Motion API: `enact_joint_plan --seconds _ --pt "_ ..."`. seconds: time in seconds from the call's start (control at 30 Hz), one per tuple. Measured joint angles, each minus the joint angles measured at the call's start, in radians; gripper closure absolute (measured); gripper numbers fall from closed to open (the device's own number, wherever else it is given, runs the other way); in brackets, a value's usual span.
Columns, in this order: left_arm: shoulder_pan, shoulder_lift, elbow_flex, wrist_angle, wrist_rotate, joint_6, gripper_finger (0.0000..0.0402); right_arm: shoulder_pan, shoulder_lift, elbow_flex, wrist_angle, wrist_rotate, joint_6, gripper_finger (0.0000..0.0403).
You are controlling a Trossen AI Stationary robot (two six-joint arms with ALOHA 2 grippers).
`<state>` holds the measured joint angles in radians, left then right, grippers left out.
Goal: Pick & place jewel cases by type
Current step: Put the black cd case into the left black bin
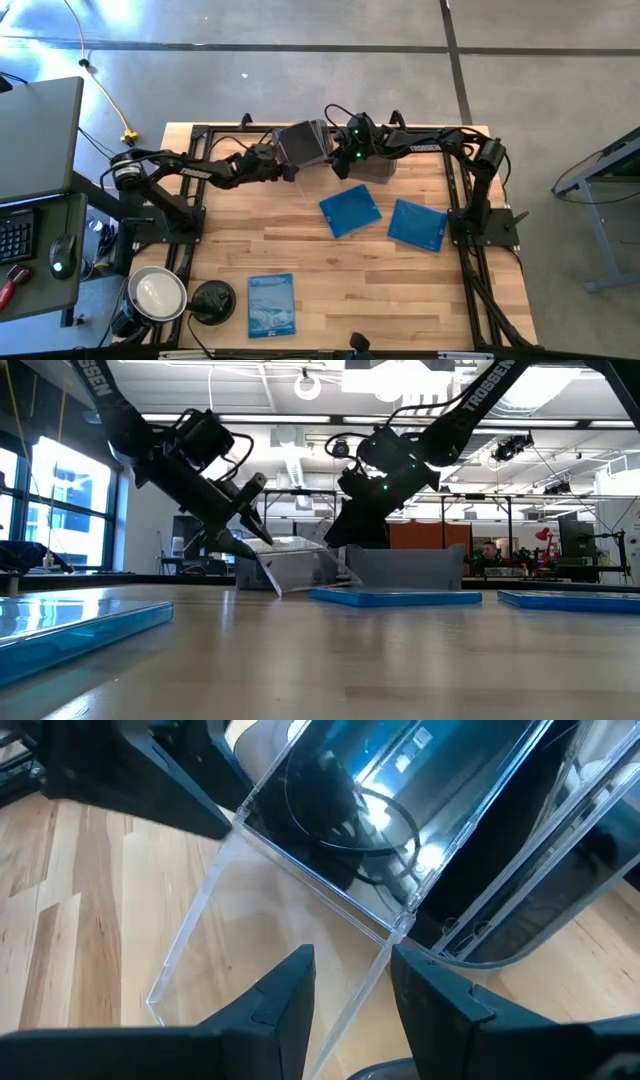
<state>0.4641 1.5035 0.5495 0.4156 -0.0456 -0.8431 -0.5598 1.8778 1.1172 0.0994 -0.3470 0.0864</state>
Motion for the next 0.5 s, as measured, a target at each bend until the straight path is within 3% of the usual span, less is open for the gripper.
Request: enact_joint_plan --seconds 0.3,0.5 --pt "0.000 0.132 0.047 0.073 0.037 -0.018 0.0208 0.000 0.000 0.000 -0.006 0.000 0.001 0.0273" --pt "0.000 0.134 0.066 0.111 0.056 0.014 0.0208 -0.001 0.000 0.000 -0.006 0.003 -0.020 0.0272"
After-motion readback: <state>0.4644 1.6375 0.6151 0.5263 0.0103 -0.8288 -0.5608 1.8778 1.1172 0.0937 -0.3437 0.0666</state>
